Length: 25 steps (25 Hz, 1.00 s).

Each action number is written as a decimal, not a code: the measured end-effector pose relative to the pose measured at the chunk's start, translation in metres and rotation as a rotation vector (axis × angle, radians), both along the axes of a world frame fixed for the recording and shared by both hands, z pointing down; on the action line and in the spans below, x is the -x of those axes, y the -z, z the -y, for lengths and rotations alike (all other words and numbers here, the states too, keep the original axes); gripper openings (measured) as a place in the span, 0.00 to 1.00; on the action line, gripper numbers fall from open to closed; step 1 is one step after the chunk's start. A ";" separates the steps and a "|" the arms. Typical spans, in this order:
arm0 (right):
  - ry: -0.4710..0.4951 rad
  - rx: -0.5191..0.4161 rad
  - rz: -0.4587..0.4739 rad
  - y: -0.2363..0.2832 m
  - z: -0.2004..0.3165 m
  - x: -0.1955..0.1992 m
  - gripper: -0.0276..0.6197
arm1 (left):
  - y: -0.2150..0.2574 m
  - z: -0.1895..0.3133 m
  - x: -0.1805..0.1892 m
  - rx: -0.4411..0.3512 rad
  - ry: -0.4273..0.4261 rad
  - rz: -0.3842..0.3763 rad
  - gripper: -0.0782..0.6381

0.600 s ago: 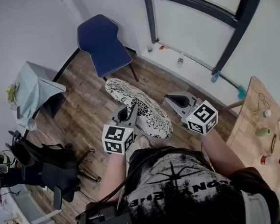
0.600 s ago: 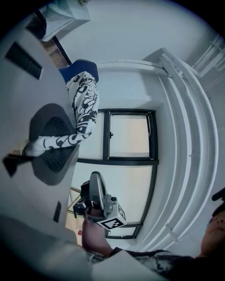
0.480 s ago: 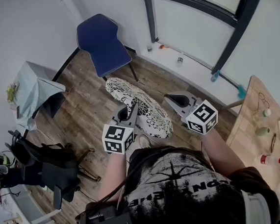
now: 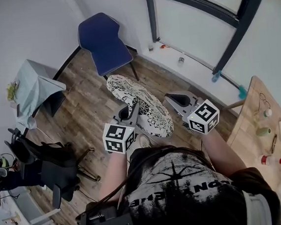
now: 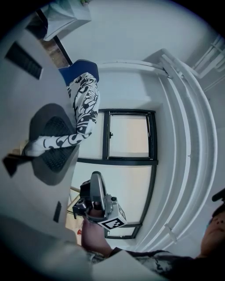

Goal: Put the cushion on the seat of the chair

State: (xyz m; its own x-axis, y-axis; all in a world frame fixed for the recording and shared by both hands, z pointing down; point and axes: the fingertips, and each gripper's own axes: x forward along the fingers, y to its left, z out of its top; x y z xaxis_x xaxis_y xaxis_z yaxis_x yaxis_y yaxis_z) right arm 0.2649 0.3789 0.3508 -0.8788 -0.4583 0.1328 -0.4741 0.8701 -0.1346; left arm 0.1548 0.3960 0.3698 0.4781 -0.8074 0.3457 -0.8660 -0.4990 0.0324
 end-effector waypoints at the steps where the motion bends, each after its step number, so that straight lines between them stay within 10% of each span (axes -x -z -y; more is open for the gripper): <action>1: -0.001 -0.001 -0.004 -0.001 0.000 0.000 0.07 | -0.001 0.000 0.000 0.001 0.001 0.000 0.15; 25: 0.011 0.016 -0.054 -0.021 0.009 0.011 0.07 | -0.017 0.015 0.006 0.018 0.007 -0.027 0.15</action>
State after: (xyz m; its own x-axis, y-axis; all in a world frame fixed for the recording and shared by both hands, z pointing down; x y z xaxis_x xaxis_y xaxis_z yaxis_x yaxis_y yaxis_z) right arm 0.2542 0.3699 0.3714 -0.8753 -0.4458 0.1873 -0.4712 0.8733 -0.1235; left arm 0.1485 0.3807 0.3863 0.4819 -0.8046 0.3470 -0.8681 -0.4921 0.0647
